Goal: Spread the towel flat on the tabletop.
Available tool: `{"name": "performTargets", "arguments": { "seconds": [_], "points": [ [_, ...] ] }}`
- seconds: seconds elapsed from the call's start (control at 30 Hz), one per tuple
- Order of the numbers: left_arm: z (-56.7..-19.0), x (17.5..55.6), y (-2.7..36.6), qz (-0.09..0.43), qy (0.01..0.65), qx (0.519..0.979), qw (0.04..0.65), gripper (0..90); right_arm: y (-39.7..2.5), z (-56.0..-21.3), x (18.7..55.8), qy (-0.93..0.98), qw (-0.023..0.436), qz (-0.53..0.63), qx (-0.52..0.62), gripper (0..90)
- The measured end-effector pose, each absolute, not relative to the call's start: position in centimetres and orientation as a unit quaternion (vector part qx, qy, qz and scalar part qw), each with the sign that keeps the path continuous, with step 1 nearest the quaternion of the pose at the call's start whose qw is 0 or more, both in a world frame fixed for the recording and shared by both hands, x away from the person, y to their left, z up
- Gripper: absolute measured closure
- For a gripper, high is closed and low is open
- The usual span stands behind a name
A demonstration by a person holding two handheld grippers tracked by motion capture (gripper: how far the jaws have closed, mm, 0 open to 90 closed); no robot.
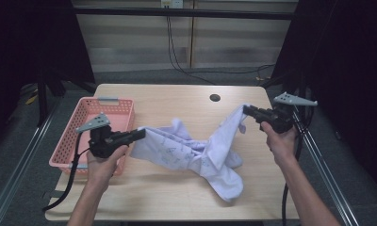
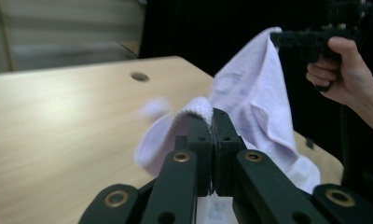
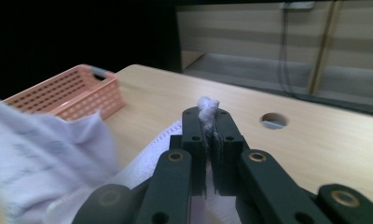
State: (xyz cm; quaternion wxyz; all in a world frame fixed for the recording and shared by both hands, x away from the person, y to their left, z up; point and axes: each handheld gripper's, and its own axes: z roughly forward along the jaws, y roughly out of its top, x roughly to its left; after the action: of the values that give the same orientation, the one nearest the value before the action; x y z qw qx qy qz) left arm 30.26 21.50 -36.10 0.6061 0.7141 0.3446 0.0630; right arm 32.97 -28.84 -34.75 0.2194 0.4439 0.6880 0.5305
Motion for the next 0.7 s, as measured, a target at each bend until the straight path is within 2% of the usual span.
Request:
{"name": "performTargets", "arguments": {
  "seconds": [0.13, 0.17, 0.3, 0.37, 0.4, 0.47, 0.5, 0.53, 0.6, 0.7],
  "points": [
    [-34.5, 29.8, 23.5, 0.086, 0.356, 0.705, 0.607, 88.9, -30.6, -32.5, 34.3, 0.677, 0.248, 0.526, 0.451, 85.6],
    [-34.0, 29.6, 24.1, 0.097, 0.358, 0.702, 0.609, 88.9, -31.4, -31.0, 34.9, 0.670, 0.265, 0.524, 0.454, 85.7],
    [-33.9, 29.0, 24.8, 0.101, 0.364, 0.693, 0.614, 88.6, -32.6, -29.1, 35.9, 0.659, 0.294, 0.514, 0.464, 85.7],
    [-34.9, 28.9, 24.2, 0.082, 0.355, 0.709, 0.603, 88.3, -33.4, -28.9, 36.4, 0.658, 0.296, 0.509, 0.469, 84.8],
    [-35.6, 28.9, 23.7, 0.073, 0.353, 0.714, 0.600, 84.5, -33.5, -29.4, 36.8, 0.666, 0.285, 0.499, 0.474, 78.3],
    [-36.8, 29.1, 22.7, 0.066, 0.353, 0.728, 0.584, 71.9, -33.2, -31.2, 37.2, 0.682, 0.292, 0.462, 0.486, 63.4],
    [-37.4, 29.3, 22.3, 0.059, 0.352, 0.733, 0.579, 63.8, -32.9, -33.1, 37.2, 0.688, 0.278, 0.460, 0.488, 54.1],
    [-37.7, 29.4, 22.0, 0.060, 0.357, 0.739, 0.568, 63.8, -32.9, -33.1, 37.2, 0.688, 0.278, 0.460, 0.488, 54.1],
    [-38.3, 29.8, 21.4, 0.053, 0.367, 0.747, 0.552, 53.6, -32.2, -34.9, 36.7, 0.698, 0.265, 0.457, 0.484, 51.2],
    [-39.0, 30.0, 20.9, 0.043, 0.365, 0.750, 0.550, 52.1, -31.4, -35.8, 36.0, 0.706, 0.250, 0.462, 0.474, 48.3]
  ]
}}
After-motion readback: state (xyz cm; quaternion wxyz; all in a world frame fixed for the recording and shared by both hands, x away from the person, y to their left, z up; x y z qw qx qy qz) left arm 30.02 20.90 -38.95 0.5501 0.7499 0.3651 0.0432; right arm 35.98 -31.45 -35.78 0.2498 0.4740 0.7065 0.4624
